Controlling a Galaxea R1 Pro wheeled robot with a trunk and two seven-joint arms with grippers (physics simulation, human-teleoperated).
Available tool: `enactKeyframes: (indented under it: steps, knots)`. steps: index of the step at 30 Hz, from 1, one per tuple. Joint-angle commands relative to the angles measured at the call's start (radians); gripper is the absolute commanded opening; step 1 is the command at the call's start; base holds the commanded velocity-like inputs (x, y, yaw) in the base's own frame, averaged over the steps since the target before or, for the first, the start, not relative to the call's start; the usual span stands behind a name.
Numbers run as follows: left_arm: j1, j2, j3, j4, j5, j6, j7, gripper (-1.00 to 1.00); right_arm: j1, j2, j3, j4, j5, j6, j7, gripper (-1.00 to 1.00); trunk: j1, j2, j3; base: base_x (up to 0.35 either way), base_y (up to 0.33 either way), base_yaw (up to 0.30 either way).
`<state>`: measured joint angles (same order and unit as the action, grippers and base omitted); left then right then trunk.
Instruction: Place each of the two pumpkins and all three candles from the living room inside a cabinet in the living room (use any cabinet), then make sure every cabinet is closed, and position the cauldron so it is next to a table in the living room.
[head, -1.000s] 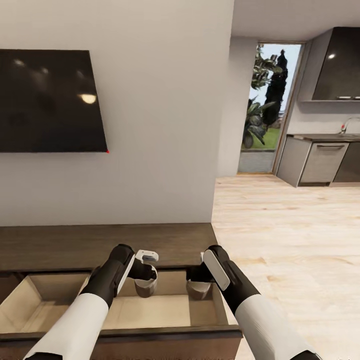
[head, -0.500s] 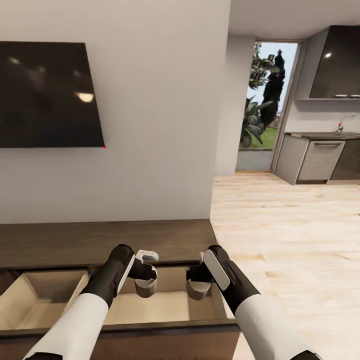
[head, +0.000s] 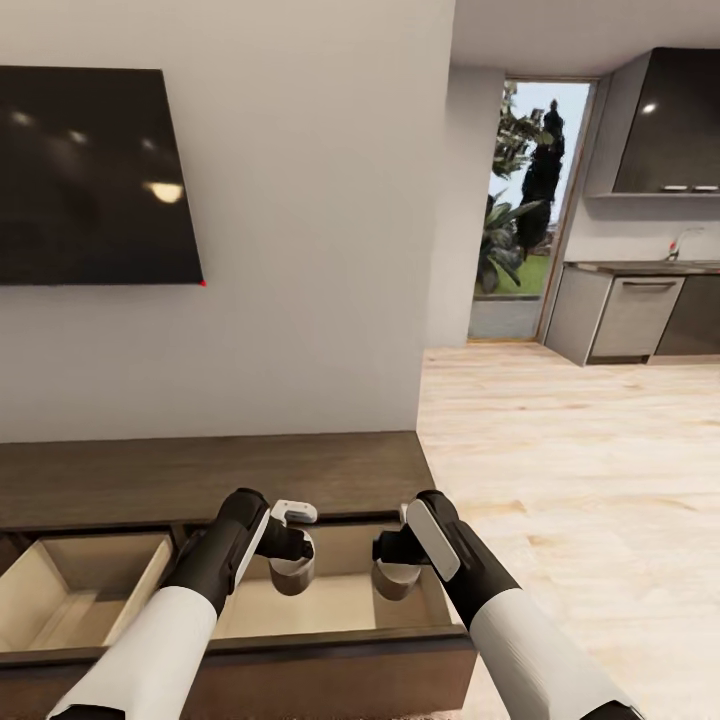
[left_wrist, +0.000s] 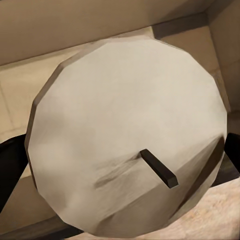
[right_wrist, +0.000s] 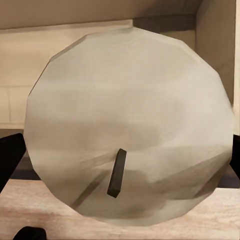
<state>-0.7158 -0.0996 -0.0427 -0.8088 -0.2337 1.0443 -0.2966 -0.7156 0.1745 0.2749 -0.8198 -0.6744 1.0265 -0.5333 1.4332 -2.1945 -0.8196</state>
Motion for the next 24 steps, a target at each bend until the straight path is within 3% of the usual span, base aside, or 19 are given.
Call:
enactKeyframes:
  steps: [1, 24]
  knots:
    - [-0.001, 0.000, 0.000, -0.001, -0.010, 0.003, -0.009, -1.00, -0.001, 0.000, 0.001, -0.001, -0.010, 0.001, -0.010, -1.00, 0.004, -0.008, -0.004, 0.000, 0.000, 0.000]
    - [-0.001, 0.000, 0.000, -0.003, -0.010, -0.009, -0.009, -1.00, -0.001, 0.000, 0.001, -0.001, -0.010, 0.001, -0.010, -1.00, 0.092, -0.169, -0.076, 0.000, 0.000, 0.000]
